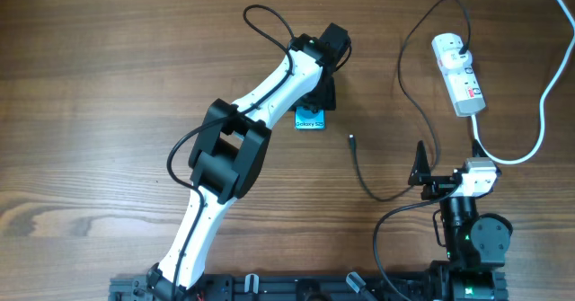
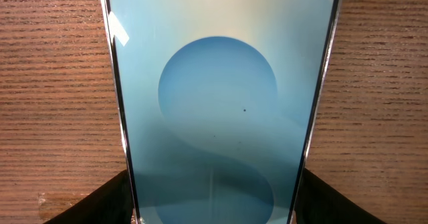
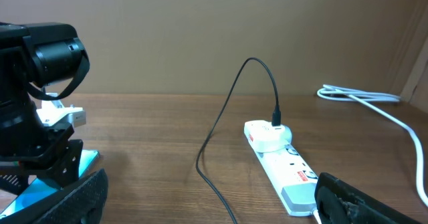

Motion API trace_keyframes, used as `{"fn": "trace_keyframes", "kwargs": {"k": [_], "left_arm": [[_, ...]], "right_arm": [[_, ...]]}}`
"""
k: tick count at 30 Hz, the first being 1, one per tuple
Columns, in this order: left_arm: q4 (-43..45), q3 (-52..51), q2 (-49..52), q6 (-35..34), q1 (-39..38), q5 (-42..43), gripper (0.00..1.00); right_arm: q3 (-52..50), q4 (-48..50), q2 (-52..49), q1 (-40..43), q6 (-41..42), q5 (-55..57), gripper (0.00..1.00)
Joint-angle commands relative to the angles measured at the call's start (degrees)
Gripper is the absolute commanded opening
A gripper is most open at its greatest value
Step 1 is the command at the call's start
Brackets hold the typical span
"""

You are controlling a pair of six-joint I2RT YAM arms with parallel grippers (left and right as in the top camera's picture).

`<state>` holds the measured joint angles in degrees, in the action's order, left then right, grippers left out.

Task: Plug charger to phone and switch on socket
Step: 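Lift the phone with the left gripper and tilt it upright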

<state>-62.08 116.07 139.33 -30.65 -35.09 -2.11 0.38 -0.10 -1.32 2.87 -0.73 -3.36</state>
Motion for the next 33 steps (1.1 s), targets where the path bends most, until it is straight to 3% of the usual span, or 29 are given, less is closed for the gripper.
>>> {"fn": "trace_keyframes", "kwargs": {"k": [1, 10, 14, 17, 26, 33], "left_arm": [[-1.5, -1.6, 3.5, 0.2, 0.4, 1.4, 0.65], [-3.5, -1.6, -4.8, 0.2, 0.8, 1.5, 0.64], [-5.9, -1.6, -9.2, -2.8, 2.6, 4.4, 0.64], [-5.9, -1.6, -12.0, -2.8, 4.6, 15.7, 0.63], [-6.3, -1.6, -14.4, -3.3, 14.8, 63.5, 0.63], [-6.3, -1.6, -14.4, -4.0, 20.1, 80.5, 0.64]], "right_arm": [[-0.1, 0.2, 0.2, -0.3, -0.6, 0.4, 1.00], [-0.1, 0.2, 0.2, -0.3, -0.6, 0.3, 1.00], [-0.1, 0.2, 0.1, -0.3, -0.6, 0.3, 1.00], [-0.1, 0.2, 0.2, -0.3, -0.7, 0.3, 1.00], [-0.1, 0.2, 0.2, -0.3, -0.6, 0.3, 1.00], [-0.1, 0.2, 0.1, -0.3, -0.6, 0.3, 1.00]]}}
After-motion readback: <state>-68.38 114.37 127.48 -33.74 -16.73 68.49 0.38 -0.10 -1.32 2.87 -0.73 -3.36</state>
